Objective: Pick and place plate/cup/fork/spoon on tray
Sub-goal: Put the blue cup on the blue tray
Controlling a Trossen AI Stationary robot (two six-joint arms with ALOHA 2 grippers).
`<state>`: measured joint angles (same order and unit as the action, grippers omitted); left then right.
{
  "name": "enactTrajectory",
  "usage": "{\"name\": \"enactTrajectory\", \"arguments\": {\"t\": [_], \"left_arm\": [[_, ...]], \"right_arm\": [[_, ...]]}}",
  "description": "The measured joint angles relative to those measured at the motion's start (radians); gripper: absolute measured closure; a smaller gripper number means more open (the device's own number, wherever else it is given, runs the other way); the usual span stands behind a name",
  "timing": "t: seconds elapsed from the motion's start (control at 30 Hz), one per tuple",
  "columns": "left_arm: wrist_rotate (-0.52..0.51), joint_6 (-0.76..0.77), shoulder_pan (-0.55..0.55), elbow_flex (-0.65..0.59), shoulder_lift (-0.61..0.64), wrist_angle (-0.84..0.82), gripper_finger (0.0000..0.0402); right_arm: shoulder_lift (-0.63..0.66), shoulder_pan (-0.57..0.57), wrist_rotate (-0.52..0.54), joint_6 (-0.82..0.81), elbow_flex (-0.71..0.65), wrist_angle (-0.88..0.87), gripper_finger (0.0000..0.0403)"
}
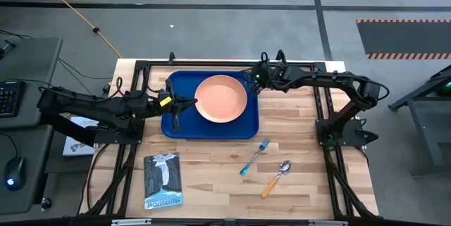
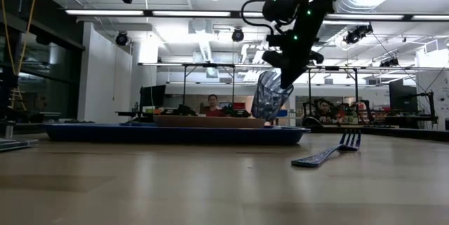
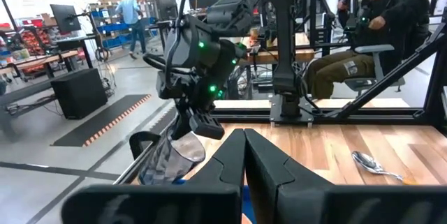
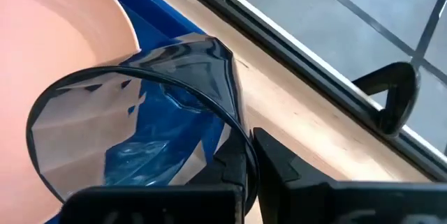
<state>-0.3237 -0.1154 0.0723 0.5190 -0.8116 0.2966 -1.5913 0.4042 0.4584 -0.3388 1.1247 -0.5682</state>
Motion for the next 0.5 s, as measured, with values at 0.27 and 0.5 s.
{"name": "enactTrajectory", "arguments": {"t": [0.27, 0.5], "left_arm": [[-0.001, -0.001, 0.0, 0.0, 0.0, 0.0, 0.0401], [-0.002, -0.001, 0.0, 0.0, 0.0, -0.003, 0.0401]], "right_arm": [[-0.049, -0.018, -0.069, -0.02, -0.014, 0.035, 0.0403], [-0.063, -0.047, -0.102, 0.0, 0.002, 0.077, 0.0403]]}}
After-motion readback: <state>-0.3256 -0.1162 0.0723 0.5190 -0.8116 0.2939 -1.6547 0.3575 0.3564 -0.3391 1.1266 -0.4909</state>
